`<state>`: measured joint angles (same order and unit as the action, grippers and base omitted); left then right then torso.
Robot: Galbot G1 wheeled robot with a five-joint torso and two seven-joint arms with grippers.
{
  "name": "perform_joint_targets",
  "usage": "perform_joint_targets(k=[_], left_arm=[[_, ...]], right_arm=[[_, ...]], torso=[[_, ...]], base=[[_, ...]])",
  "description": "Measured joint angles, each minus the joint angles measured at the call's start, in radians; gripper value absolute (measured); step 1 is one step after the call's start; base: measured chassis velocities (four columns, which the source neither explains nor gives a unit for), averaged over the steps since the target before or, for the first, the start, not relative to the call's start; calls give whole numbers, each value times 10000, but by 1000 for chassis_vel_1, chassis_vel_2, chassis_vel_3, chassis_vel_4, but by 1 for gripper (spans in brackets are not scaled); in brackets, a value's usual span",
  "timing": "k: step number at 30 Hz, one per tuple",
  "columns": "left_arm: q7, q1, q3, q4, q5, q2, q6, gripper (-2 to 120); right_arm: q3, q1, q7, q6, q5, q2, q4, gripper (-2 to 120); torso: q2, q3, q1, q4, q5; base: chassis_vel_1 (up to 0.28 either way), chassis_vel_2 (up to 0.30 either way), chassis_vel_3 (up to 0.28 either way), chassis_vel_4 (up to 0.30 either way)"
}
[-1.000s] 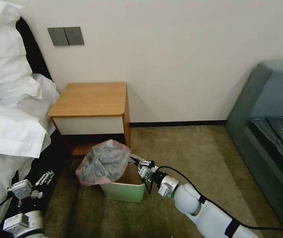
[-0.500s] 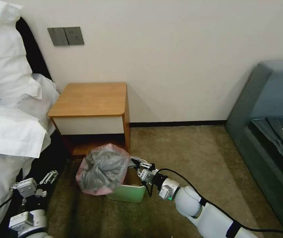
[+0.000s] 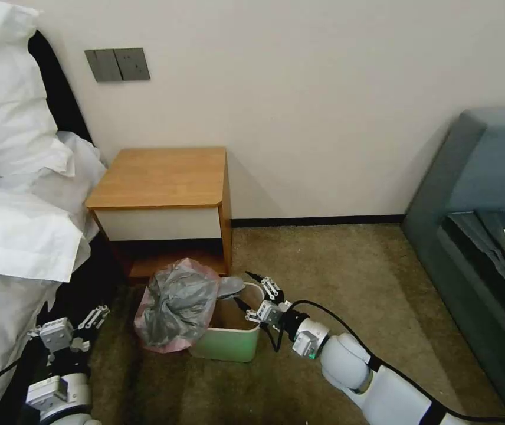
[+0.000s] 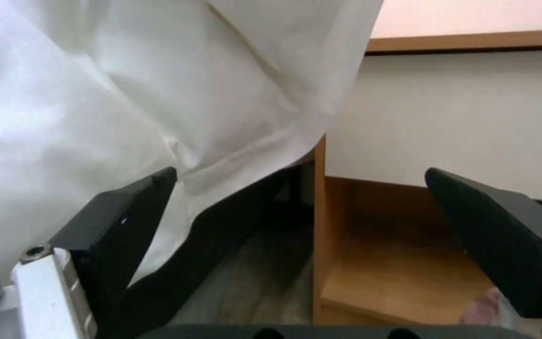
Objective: Pick up the garbage bag from the table and place it over the trash can.
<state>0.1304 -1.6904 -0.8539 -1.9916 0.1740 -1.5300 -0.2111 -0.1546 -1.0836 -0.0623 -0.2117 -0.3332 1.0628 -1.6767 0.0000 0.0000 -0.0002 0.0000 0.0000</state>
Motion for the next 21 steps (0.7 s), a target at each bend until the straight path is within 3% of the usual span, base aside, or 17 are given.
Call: perform_joint_targets(k=[3,8,21], left_arm=[[0,-9,13,0,-40,11,26,99],[0,12,54,-1,-111,47,97,99],[-47,-3,185,139,-222,157,269,99]], right_arm=[[74,-99,0,-6,-17,6,-25,59],[248,-333,0,-42,-29,-141,-232,71],[783,-1186,-81,-256,2,-540,-1063,84]], torso=[[0,0,1,0,0],[0,0,1,0,0],[0,0,1,0,-1]], base=[[0,0,0,0],[0,0,0,0],[0,0,0,0]])
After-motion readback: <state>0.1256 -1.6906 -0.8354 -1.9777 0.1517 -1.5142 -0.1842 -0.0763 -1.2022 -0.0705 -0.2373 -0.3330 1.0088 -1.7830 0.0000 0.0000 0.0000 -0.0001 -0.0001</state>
